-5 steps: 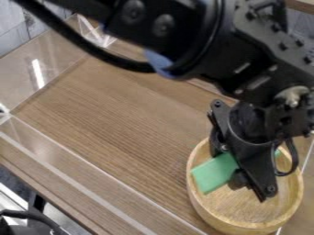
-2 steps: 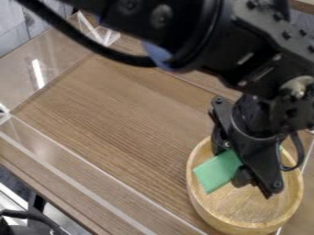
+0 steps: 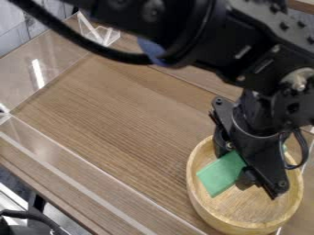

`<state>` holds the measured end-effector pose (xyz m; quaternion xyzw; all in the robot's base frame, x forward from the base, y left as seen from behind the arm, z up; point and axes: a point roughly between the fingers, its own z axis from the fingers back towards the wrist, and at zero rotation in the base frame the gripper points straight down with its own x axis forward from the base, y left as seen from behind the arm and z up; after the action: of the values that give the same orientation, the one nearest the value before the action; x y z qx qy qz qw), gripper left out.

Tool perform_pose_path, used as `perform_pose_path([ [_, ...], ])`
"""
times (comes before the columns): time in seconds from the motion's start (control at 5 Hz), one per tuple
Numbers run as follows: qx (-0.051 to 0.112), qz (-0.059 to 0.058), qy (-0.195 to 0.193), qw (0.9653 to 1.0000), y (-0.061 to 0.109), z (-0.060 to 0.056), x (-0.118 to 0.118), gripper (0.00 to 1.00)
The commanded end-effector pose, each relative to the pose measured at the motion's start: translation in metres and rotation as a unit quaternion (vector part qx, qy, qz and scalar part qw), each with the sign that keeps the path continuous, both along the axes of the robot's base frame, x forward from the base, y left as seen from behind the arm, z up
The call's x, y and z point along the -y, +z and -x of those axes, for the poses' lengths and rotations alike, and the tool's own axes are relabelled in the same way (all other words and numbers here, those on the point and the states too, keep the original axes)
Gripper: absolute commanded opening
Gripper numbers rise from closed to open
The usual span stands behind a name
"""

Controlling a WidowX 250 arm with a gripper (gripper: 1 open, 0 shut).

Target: Put green stick into wooden bowl

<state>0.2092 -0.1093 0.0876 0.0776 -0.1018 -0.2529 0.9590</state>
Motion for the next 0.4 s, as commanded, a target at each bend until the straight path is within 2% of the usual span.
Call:
perform_pose_path([
  [0.0, 0.015, 0.02, 0.009, 0.9996, 0.013, -0.0046, 0.0017, 0.0],
  [0.2, 0.012, 0.027, 0.016, 0.9994, 0.0158, -0.0035, 0.0012, 0.0],
])
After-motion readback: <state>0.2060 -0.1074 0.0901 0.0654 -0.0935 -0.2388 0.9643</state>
